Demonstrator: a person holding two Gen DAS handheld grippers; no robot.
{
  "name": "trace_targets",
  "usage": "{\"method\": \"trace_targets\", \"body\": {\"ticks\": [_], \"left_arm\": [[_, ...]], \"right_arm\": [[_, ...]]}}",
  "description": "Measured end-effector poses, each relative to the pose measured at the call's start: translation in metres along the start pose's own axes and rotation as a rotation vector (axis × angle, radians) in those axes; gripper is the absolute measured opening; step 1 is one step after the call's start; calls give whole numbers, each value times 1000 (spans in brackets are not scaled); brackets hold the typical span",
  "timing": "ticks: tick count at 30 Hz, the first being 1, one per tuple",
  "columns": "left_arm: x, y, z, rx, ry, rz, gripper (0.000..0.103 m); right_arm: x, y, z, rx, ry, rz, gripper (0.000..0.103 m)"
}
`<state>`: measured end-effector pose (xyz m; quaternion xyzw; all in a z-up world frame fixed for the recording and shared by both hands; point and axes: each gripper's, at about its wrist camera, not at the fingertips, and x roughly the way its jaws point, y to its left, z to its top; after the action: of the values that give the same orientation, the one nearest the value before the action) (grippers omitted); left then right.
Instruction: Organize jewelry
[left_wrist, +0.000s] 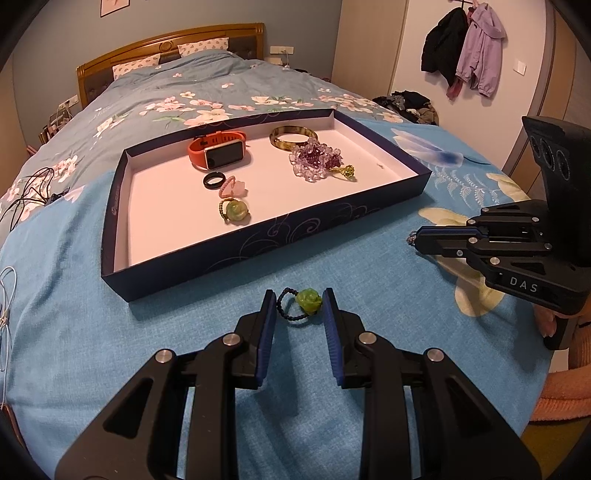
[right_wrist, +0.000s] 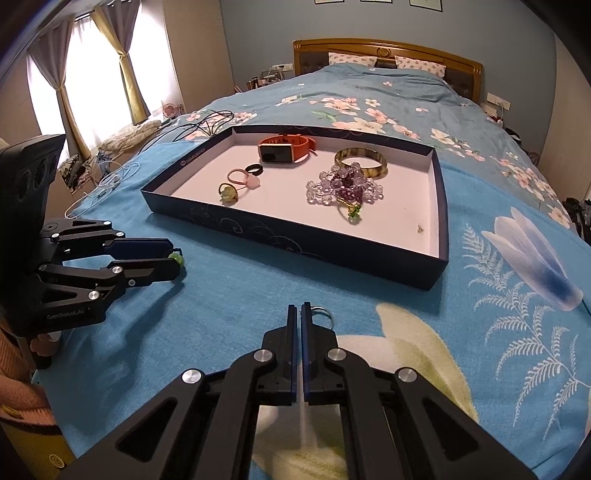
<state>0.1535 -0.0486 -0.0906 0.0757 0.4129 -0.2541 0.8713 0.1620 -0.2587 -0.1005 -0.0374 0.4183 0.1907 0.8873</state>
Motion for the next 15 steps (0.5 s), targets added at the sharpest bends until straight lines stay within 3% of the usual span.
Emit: {"method": "trace_targets", "body": {"ticks": [10,12,13,15], "left_arm": [[-1,1,-1,-5,-4,-2,26],[-1,2,-1,-4,-4,-5,26],[-1,2,-2,-3,-4,-5,26],[-1,2,-2,-1,-4,-7,26]], "right_arm": [[-5,4,-1,-21,-15,-21,2],[-5,-2,-1,9,-19,-26,19],[-5,-4,-1,19,-17,-20,34],[-4,-6,0,17,-16,-35,36]]}}
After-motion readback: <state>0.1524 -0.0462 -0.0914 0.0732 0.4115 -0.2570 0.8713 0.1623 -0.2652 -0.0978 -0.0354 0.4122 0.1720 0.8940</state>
